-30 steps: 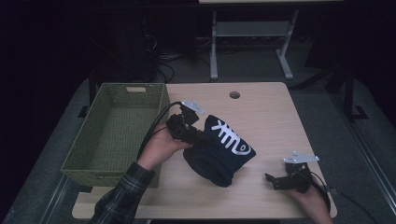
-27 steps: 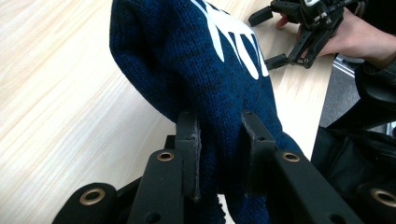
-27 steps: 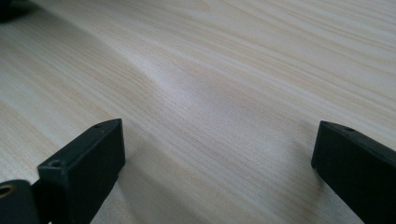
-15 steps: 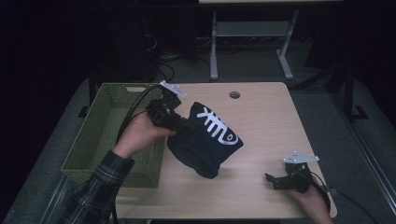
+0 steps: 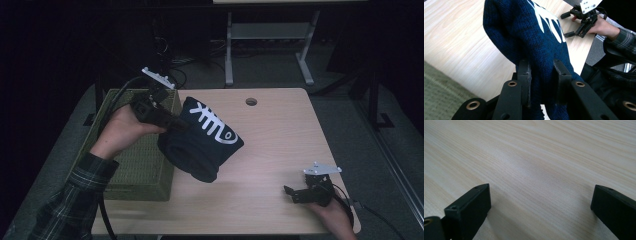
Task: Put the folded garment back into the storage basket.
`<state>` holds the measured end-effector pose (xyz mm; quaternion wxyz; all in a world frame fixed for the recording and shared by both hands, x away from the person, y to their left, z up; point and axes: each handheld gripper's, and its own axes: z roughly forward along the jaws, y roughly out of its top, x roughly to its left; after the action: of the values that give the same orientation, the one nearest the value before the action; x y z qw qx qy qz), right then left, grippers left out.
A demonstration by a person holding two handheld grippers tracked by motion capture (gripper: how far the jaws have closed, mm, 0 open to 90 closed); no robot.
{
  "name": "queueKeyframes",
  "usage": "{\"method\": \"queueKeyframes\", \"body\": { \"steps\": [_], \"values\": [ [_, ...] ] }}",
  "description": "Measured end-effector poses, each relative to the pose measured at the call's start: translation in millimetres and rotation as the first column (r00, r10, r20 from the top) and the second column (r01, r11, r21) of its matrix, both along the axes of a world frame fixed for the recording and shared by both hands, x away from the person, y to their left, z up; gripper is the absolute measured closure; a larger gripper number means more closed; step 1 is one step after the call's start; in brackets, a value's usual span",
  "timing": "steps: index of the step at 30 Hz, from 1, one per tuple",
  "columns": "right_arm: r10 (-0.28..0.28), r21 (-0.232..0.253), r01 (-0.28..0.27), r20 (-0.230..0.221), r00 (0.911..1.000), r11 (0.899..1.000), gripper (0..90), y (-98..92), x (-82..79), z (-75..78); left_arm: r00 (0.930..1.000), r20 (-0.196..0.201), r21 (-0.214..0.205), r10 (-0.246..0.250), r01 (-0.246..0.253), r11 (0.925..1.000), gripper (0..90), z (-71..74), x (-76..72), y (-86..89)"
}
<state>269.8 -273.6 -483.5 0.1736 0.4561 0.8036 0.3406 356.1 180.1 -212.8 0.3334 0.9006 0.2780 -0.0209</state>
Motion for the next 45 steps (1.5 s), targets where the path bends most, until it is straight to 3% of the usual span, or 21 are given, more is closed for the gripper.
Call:
{"method": "queueKeyframes", "body": {
  "steps": [8,19,29,39,45],
  "values": [
    [-0.002,-0.001,0.002,0.0,1.0,1.0,2.5,-0.1,0.1,0.0,0.999,0.012,-0.005,0.044,-0.044,0.999,72.4,15.6,-5.2,28.7],
    [-0.005,-0.001,0.005,-0.003,1.0,1.0,2.5,-0.2,0.0,0.2,0.9901,0.026,-0.02,0.138,-0.137,0.9903,72.4,28.1,-10.1,73.7],
    [-0.007,-0.001,0.006,-0.003,1.0,1.0,2.5,-0.2,0.0,0.2,0.9753,0.028,-0.031,0.219,-0.219,0.9753,72.4,29.5,-12.9,112.4],
    [-0.01,-0.002,0.01,-0.003,0.9999,1.0,2.5,-0.4,0.1,0.2,0.9517,0.028,-0.048,0.306,-0.304,0.9513,72.5,27.9,-20.6,148.6],
    [-0.011,-0.002,0.011,-0.004,0.9999,1.0,2.5,-0.4,0.1,0.2,0.9383,0.014,-0.04,0.346,-0.345,0.9378,72.5,17.1,-24.0,165.6]
  ]
}}
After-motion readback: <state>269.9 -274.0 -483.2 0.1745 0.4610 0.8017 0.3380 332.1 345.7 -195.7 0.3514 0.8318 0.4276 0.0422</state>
